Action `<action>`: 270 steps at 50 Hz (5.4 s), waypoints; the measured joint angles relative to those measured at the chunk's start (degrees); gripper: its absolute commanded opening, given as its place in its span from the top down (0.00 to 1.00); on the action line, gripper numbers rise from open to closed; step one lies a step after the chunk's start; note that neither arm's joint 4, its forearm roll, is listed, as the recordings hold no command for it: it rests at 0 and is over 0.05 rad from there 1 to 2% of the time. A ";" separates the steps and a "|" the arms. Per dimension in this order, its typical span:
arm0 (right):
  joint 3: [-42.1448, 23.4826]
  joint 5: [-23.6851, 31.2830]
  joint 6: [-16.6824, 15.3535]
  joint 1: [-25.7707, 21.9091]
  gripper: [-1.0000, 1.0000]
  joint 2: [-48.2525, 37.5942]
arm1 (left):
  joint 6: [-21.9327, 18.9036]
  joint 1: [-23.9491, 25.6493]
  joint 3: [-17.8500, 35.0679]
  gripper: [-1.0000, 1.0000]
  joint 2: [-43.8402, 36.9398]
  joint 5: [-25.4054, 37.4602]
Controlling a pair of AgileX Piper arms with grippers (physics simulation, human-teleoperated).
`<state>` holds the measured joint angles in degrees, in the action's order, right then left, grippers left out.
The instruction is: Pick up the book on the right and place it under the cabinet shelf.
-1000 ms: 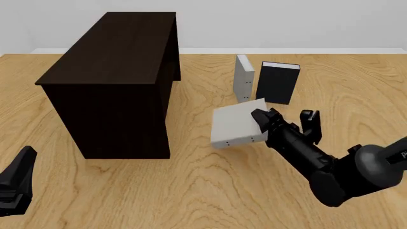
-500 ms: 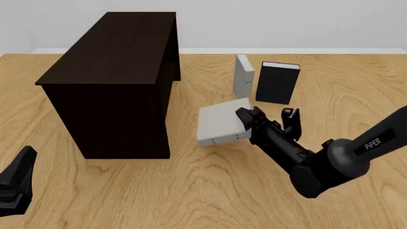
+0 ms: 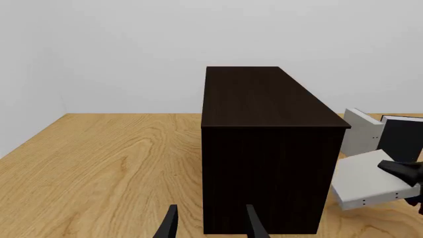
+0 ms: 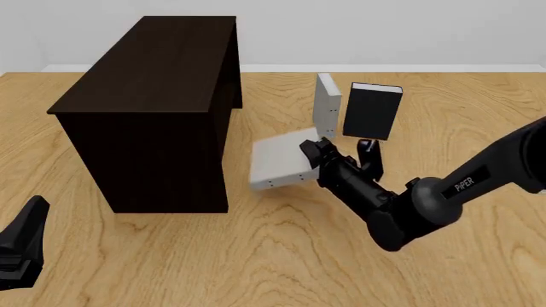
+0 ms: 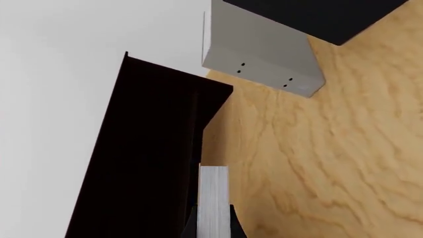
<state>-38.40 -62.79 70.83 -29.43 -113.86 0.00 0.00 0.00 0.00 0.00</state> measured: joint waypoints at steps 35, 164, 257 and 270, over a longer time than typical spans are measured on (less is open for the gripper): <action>-11.27 5.12 0.58 -1.98 1.00 -6.45 | 0.00 0.00 0.00 0.00 0.00 0.00; -17.70 26.06 -7.78 4.70 0.00 -7.39 | 0.00 0.00 0.00 0.00 0.00 0.00; -11.65 37.77 -68.08 18.63 0.00 6.51 | 0.00 0.00 0.00 0.00 0.00 0.00; -13.86 37.98 -70.13 16.13 0.00 3.20 | 0.00 0.00 0.00 0.00 0.00 0.00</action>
<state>-52.25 -24.81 0.70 -13.30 -110.66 0.00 0.00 0.00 0.00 0.00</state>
